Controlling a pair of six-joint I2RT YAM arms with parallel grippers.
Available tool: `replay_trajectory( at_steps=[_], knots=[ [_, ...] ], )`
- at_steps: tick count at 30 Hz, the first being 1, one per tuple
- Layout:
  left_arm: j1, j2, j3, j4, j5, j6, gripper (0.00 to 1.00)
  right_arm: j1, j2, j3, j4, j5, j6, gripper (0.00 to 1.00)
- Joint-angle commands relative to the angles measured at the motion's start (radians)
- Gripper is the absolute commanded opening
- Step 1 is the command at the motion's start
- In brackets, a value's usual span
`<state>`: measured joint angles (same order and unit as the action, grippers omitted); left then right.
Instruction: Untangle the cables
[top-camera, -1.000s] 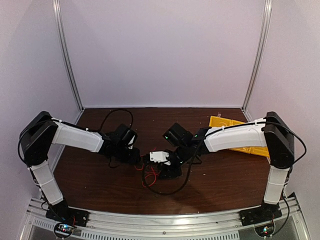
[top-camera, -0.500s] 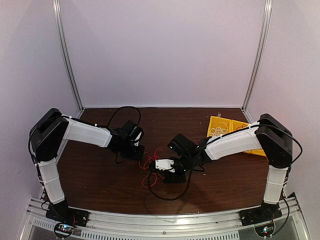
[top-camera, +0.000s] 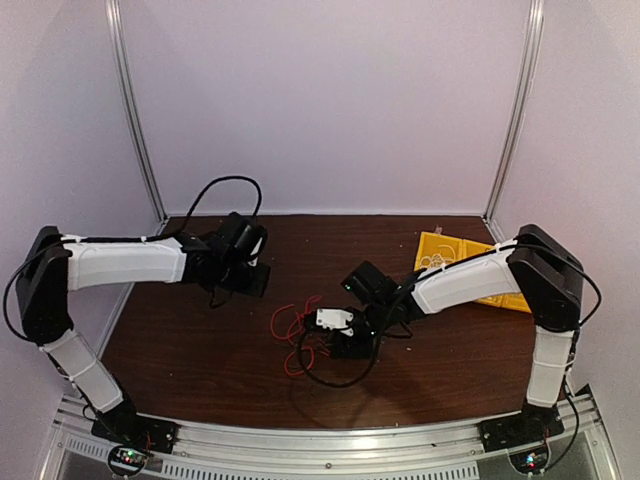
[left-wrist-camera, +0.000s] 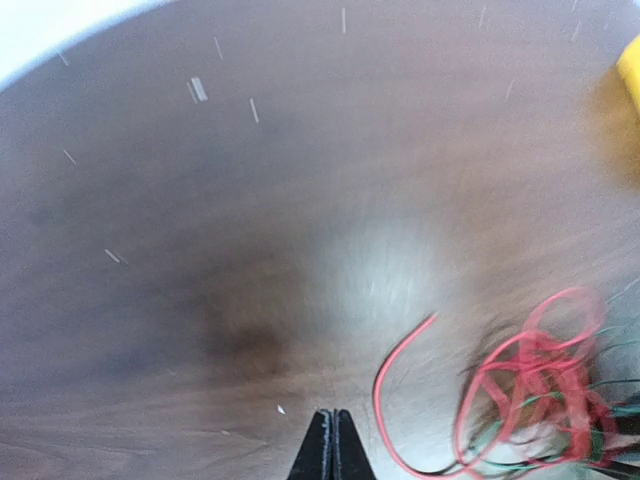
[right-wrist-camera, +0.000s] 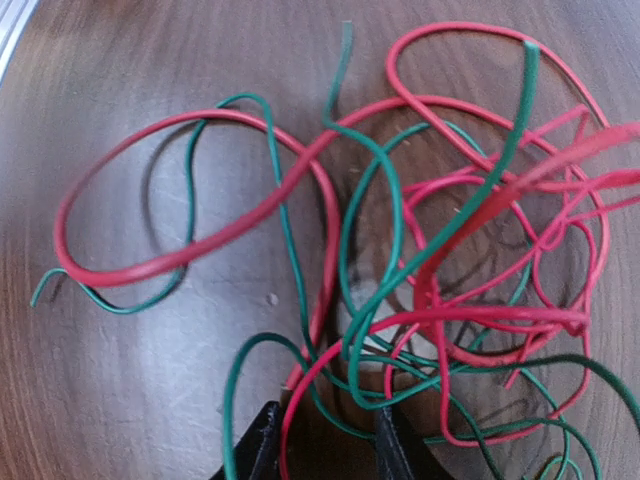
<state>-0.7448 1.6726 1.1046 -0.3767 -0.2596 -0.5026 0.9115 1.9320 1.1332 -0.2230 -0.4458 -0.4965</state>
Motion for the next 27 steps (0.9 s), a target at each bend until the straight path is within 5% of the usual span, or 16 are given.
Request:
replay_trajectory(
  at_steps=[1, 9, 16, 21, 27],
  knots=[
    [0.007, -0.215, 0.039, 0.002, -0.109, 0.052, 0.00, -0.045, -0.023, 0.025, -0.025, -0.023, 0.031, 0.33],
    [0.015, -0.292, -0.007, -0.042, -0.104, 0.026, 0.00, -0.043, -0.136, 0.213, -0.313, -0.035, -0.065, 0.45],
    [0.037, -0.282, -0.240, 0.203, 0.015, -0.099, 0.40, 0.022, -0.125, 0.383, -0.477, 0.035, -0.145, 0.46],
    [0.038, -0.255, -0.311, 0.298, 0.107, -0.142, 0.53, 0.104, -0.114, 0.297, -0.458, 0.135, -0.248, 0.35],
    [0.038, -0.240, -0.340, 0.324, 0.155, -0.140, 0.64, 0.157, -0.102, 0.253, -0.431, 0.184, -0.290, 0.42]
  ],
)
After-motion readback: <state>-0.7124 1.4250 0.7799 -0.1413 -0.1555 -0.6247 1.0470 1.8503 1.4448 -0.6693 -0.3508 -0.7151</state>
